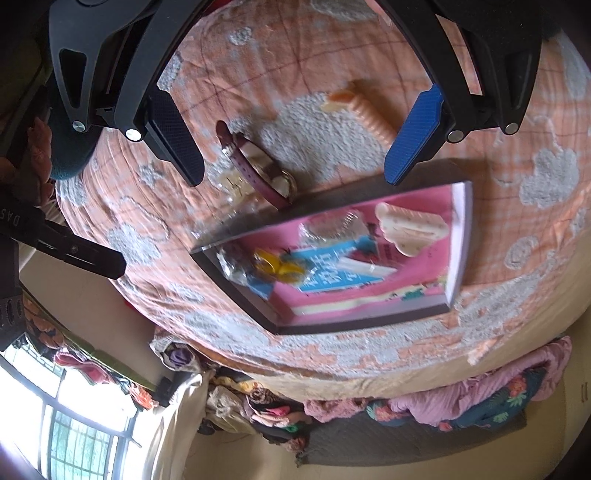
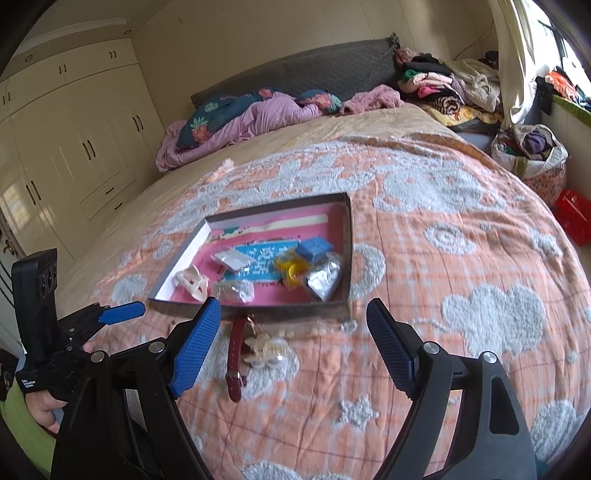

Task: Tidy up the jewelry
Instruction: 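Move both open tools back toward the red watch strap and pearl earrings, then grasp the red watch strap with the left tool while the right tool grasps the pearl earrings, then carry the strap and pearl earrings into the box and release them, then grasp the coiled peach hair tie with the left tool while the right tool grasps the earring card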

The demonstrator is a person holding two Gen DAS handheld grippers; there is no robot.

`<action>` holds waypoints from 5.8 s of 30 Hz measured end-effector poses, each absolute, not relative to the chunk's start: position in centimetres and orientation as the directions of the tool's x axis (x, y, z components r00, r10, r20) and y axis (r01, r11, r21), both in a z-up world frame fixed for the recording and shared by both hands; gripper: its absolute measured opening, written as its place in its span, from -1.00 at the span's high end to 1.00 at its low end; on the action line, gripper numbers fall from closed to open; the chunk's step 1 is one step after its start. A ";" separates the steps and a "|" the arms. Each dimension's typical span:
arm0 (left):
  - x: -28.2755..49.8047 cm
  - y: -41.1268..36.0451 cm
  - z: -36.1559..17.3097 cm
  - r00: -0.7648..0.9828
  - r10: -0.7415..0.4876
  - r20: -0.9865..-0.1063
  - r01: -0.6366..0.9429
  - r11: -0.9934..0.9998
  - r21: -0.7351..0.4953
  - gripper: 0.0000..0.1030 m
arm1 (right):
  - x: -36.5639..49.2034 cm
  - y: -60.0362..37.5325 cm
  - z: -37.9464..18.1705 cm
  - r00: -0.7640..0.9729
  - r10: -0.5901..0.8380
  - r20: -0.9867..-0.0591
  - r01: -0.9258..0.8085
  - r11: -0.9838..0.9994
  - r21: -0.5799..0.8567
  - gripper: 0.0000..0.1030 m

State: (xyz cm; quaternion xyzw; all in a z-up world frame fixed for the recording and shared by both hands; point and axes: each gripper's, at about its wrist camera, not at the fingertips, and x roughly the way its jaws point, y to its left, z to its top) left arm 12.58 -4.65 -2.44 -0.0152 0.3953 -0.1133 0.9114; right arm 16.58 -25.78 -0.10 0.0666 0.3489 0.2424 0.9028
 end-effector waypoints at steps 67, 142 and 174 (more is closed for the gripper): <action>12.6 -2.6 -3.3 0.712 -0.233 -0.663 0.196 0.972 -0.131 0.81 | 19.9 -16.3 -10.1 0.399 0.453 -0.797 -0.546 0.816 0.191 0.17; 21.3 0.6 -0.2 0.759 -0.166 -0.630 0.124 0.986 -0.111 0.26 | 26.7 -17.9 -2.8 0.574 0.495 -0.653 -0.445 0.857 0.259 -0.20; 14.6 1.4 -2.7 0.711 -0.078 -0.699 0.030 0.996 -0.081 -0.71 | 19.7 -22.5 -2.6 0.639 0.430 -0.638 -0.379 0.897 0.227 -0.80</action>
